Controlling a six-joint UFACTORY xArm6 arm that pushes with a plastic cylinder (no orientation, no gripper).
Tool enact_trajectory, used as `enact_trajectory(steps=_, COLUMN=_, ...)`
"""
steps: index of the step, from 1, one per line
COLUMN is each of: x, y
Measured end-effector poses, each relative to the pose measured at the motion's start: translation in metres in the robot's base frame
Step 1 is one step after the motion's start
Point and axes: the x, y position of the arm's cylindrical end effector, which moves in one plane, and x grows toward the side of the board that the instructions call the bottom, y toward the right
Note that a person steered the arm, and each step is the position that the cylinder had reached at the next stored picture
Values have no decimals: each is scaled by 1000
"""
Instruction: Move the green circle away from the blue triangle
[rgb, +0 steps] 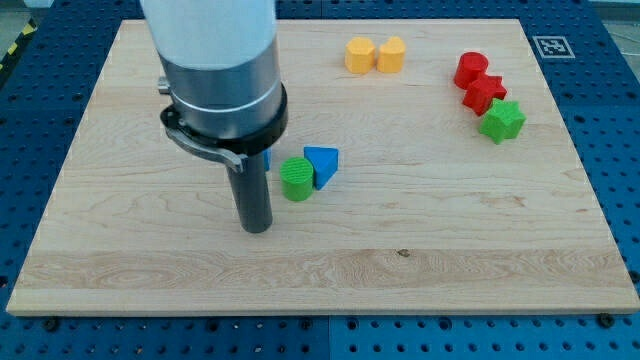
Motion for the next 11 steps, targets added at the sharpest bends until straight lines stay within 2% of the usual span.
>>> enact_trajectory(steps=5, x=-51, y=5)
enact_trajectory(steps=9, x=-51, y=55)
enact_trajectory(steps=11, x=-20, y=64)
